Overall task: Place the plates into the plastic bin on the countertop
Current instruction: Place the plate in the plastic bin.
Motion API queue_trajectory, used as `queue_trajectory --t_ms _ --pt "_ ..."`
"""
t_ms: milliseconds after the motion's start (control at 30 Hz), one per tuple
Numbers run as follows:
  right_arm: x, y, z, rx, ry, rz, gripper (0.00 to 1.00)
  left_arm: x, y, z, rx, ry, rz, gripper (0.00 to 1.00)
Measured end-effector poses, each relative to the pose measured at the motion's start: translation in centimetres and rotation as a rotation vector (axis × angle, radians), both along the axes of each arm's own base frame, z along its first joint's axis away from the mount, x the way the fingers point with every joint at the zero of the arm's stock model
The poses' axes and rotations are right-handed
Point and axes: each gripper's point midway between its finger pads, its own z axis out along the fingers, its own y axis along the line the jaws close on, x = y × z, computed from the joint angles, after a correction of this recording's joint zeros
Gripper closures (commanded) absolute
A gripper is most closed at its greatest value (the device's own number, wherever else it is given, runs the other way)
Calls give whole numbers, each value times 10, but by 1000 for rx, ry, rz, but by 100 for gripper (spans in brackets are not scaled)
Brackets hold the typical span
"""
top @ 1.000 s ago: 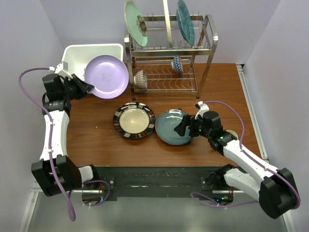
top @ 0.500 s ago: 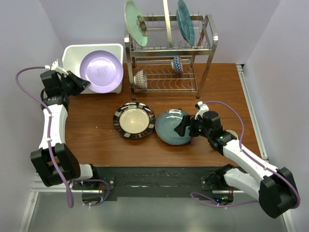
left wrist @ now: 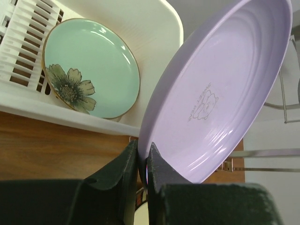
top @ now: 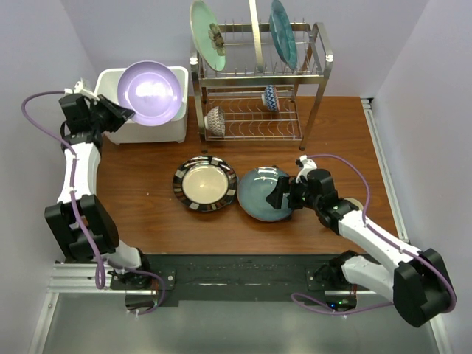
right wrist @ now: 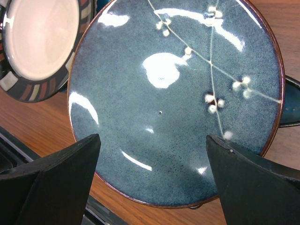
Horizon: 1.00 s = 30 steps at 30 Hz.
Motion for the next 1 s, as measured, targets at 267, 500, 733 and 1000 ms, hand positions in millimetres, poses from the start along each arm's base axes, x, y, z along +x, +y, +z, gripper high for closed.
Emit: queue_trajectory --t_ms 267,500,733,1000 --pt "1 0 -5 -13 16 4 1 35 11 16 -14 -30 9 100" --pt "3 1 -2 -14 9 7 1 62 25 11 -10 -15 33 100" --pt "3 1 -3 -21 9 10 1 84 38 -15 -16 53 67 100" --pt "2 0 -3 -23 13 10 1 106 54 -29 -4 114 112 100"
